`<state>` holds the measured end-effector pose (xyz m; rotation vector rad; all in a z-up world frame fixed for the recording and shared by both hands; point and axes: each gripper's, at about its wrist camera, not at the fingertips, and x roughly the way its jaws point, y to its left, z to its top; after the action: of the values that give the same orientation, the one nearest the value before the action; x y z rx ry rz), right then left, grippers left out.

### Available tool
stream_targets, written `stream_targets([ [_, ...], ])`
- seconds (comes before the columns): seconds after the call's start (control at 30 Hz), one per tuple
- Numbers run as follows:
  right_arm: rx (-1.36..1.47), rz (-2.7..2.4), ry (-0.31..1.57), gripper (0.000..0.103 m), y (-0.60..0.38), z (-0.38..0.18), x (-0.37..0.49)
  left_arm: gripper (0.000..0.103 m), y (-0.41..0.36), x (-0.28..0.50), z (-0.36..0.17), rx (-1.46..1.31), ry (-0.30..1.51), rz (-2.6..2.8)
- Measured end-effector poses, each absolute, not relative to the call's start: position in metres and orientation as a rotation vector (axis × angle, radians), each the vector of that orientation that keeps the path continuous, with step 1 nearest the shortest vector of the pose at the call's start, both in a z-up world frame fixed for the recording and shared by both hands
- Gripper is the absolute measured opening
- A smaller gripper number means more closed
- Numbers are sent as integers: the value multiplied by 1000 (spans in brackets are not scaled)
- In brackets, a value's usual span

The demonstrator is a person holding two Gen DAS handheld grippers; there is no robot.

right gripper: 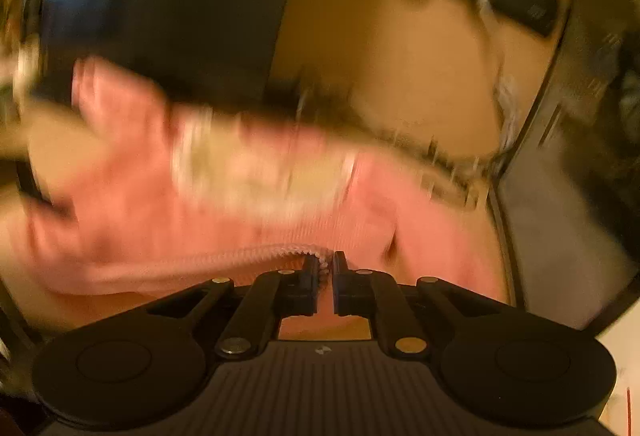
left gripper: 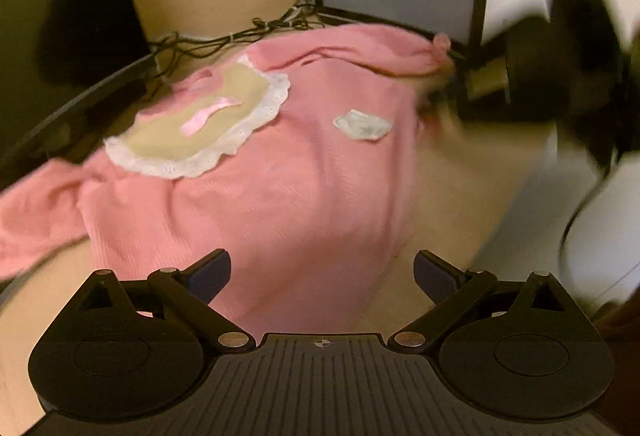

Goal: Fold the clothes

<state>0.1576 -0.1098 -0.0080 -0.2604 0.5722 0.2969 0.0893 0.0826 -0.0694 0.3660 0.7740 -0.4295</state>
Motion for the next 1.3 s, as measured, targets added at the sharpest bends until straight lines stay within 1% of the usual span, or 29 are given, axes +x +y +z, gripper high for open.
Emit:
stream_targets([
  [0.1, -209, 316, 542, 6, -123, 15, 168, 101, 78, 96, -78, 452, 752, -372],
  [0.23, -241, 296, 552, 8, -135, 6, 168, 101, 89, 117, -80, 506, 714, -236],
  [0.27, -247, 285, 567, 13, -137, -2, 166, 98, 96, 123, -76, 489, 707, -206],
  [0.3, -265, 271, 577, 23, -137, -11, 163, 91, 106, 130, -71, 462, 708, -180],
  [0.33, -299, 252, 584, 30, -137, -21, 159, 75, 117, 137, -65, 422, 719, -155],
  [0.37, -333, 234, 591, 42, -137, -32, 153, 67, 127, 144, -60, 378, 735, -136],
  [0.4, -362, 222, 605, 48, -136, -45, 148, 69, 138, 148, -53, 328, 746, -126],
  [0.43, -375, 221, 626, 49, -135, -56, 144, 73, 148, 149, -48, 281, 749, -128],
  [0.47, -376, 228, 650, 51, -134, -66, 142, 81, 156, 149, -43, 240, 747, -135],
  [0.5, -379, 235, 672, 55, -132, -75, 140, 85, 164, 148, -38, 199, 745, -143],
  [0.53, -392, 236, 689, 57, -129, -86, 140, 92, 170, 146, -35, 182, 740, -146],
  [0.6, -448, 224, 693, 62, -122, -102, 139, 94, 175, 138, -32, 177, 735, -146],
  [0.67, -515, 191, 667, 62, -113, -113, 145, 95, 180, 133, -36, 161, 755, -148],
  [0.7, -517, 166, 652, 51, -111, -110, 149, 95, 180, 130, -40, 158, 766, -149],
  [0.77, -462, 125, 619, 34, -117, -90, 157, 95, 180, 125, -49, 168, 788, -148],
  [0.87, -403, 72, 571, 34, -137, -57, 152, 95, 183, 108, -56, 244, 812, -142],
  [0.93, -394, 63, 611, 35, -154, -53, 143, 95, 190, 88, -55, 277, 823, -155],
  [0.97, -387, 66, 651, 39, -162, -57, 139, 96, 193, 78, -54, 294, 829, -161],
  [1.0, -382, 63, 699, 46, -170, -64, 133, 97, 199, 67, -56, 289, 854, -173],
  [1.13, -300, 15, 815, 52, -199, -80, 113, 97, 222, 30, -73, 184, 983, -229],
  [1.2, -149, 11, 808, 65, -212, -69, 112, 97, 234, 16, -75, 112, 1009, -246],
  [1.23, -65, 22, 792, 67, -217, -63, 116, 97, 239, 15, -70, 56, 997, -253],
  [1.3, 89, 64, 760, 67, -221, -53, 127, 98, 250, 17, -57, -67, 952, -271],
])
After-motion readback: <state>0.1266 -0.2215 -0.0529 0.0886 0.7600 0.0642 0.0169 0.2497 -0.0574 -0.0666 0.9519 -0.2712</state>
